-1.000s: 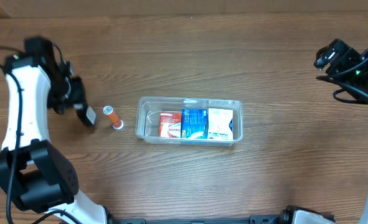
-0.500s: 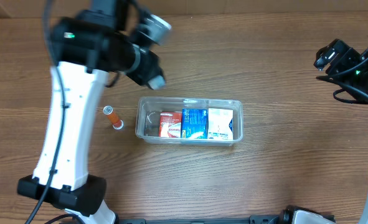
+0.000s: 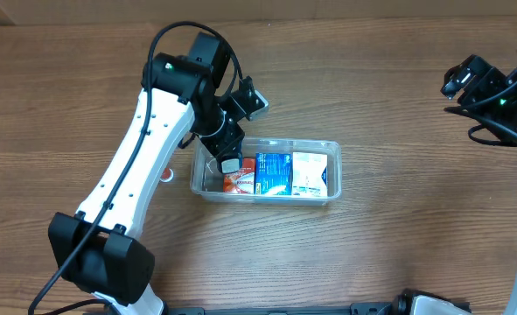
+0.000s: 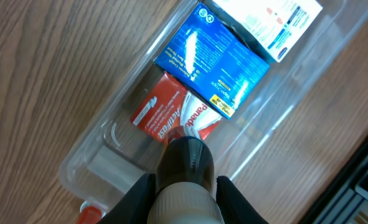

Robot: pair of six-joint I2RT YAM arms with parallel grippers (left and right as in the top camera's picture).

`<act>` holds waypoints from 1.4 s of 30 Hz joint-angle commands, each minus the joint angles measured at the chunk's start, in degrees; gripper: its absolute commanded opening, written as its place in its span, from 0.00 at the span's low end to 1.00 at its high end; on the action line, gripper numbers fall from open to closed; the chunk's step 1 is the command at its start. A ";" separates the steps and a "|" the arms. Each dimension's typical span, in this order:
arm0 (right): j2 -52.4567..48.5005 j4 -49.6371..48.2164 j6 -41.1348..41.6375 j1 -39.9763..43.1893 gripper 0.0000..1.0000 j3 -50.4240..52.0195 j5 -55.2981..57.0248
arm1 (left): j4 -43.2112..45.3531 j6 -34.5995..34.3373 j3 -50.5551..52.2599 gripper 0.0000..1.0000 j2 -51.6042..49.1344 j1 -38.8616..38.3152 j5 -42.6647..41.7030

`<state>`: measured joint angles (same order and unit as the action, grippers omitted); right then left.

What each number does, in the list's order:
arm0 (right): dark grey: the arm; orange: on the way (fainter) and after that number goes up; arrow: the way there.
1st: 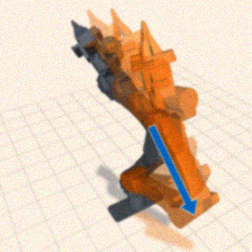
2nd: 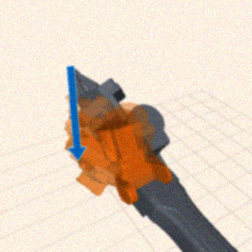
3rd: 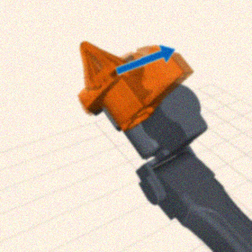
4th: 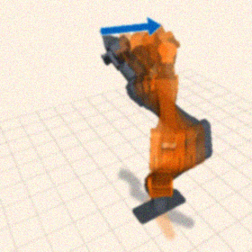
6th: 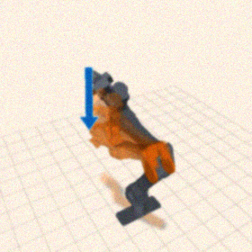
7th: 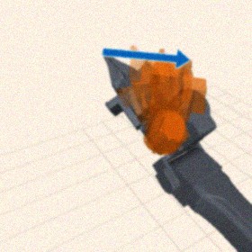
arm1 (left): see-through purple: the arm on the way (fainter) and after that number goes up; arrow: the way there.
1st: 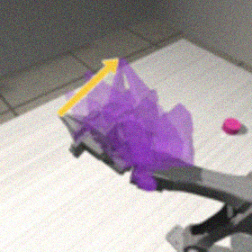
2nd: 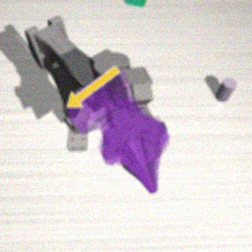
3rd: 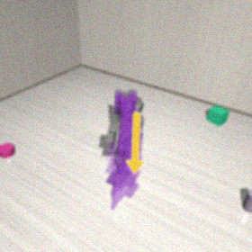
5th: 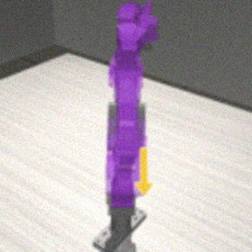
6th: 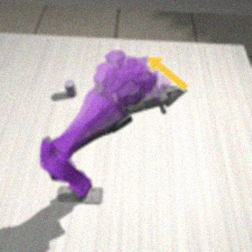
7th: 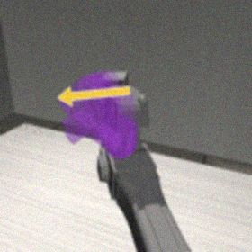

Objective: Pack container
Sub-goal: 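Carry the dark bottle into the container's left end and release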

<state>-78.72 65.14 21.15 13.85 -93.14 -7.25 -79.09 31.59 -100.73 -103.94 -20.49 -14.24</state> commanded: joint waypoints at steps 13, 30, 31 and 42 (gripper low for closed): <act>0.22 -0.24 -0.20 0.17 1.00 -0.31 -0.13 | 16.00 -2.45 15.78 0.07 0.17 4.61 5.44; 0.22 -0.24 -0.17 0.17 1.00 -0.31 -0.13 | 22.43 -4.87 19.17 0.39 0.17 4.74 5.49; 0.22 -0.24 -0.20 0.17 1.00 -0.31 -0.13 | 22.56 -5.09 19.17 0.49 0.17 4.74 5.46; 0.22 -0.24 -0.17 0.17 1.00 -0.31 -0.13 | 19.10 -16.26 12.85 0.48 2.93 4.76 1.01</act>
<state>-78.72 65.17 21.17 13.85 -93.14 -7.27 -57.84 21.26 -82.30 -104.01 -15.97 -9.15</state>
